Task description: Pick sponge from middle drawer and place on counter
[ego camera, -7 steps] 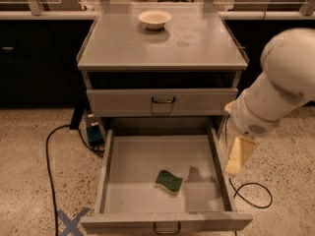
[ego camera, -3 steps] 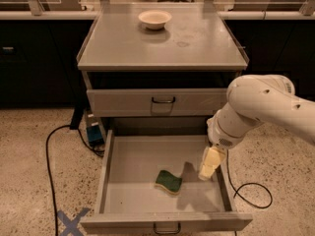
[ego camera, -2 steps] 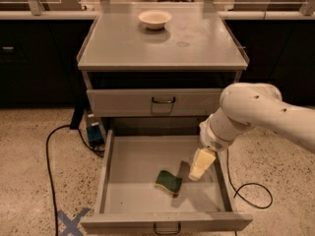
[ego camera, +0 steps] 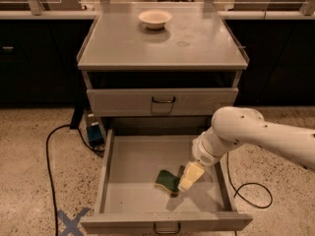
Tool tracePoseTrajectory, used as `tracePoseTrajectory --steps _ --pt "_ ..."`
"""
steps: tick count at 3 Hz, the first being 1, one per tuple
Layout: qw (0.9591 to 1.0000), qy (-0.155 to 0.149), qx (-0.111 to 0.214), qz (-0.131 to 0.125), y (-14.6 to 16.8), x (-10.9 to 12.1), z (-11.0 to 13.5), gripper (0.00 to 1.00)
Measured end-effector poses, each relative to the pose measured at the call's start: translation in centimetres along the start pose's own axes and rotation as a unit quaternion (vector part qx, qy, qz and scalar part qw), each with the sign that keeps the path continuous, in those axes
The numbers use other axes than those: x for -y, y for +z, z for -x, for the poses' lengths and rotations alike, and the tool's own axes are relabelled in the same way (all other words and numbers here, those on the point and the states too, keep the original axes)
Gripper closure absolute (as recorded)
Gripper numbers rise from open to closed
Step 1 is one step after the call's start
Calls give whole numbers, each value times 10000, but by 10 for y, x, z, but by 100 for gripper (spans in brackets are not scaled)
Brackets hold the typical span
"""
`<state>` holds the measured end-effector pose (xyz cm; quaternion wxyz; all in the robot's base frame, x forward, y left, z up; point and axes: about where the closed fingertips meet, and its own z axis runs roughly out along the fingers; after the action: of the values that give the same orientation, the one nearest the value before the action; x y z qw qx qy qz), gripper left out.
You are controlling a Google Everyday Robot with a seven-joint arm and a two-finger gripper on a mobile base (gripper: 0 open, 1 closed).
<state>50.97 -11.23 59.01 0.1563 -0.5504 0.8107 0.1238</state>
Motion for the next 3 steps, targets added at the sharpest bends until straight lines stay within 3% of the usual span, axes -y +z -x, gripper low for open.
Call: tracePoseTrajectory --steps 1,3 --pt "9997 129 -32 210 32 -7 -7 0" --pt "9996 204 11 179 44 -10 -10 0"
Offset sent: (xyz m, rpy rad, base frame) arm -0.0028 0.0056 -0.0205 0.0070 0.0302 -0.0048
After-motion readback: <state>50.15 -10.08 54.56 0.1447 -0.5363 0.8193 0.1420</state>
